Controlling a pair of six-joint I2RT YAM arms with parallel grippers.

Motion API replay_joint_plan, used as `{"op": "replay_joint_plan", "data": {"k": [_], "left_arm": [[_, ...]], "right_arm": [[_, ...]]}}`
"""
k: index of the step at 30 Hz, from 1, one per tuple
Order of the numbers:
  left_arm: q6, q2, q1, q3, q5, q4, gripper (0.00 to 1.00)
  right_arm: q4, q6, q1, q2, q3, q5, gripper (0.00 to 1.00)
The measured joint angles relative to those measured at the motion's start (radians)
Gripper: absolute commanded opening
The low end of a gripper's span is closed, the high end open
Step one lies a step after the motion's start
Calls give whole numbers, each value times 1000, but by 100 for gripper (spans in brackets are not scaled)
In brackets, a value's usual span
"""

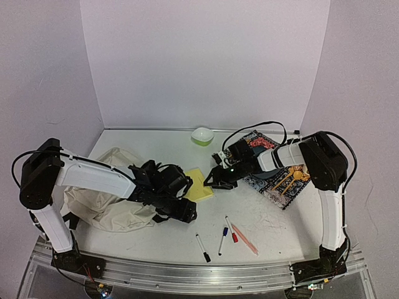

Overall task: Pack the student bag
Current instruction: Move the book to the center of the board.

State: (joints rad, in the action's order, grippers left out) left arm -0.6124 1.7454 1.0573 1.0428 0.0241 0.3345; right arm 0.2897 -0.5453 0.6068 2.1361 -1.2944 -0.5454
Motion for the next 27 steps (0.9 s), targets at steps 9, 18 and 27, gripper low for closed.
{"op": "replay_joint_plan", "data": {"k": [9, 18, 27], "left_arm": [[-48, 28, -62, 0, -22, 37, 78], [-58, 29, -134, 6, -105, 69, 81], [-31, 82, -236, 109, -210, 103, 82]], "right_arm": [[-14, 8, 5, 0, -6, 16, 51], [-15, 19, 5, 0, -7, 16, 51], [-21, 26, 5, 0, -9, 17, 52]]}}
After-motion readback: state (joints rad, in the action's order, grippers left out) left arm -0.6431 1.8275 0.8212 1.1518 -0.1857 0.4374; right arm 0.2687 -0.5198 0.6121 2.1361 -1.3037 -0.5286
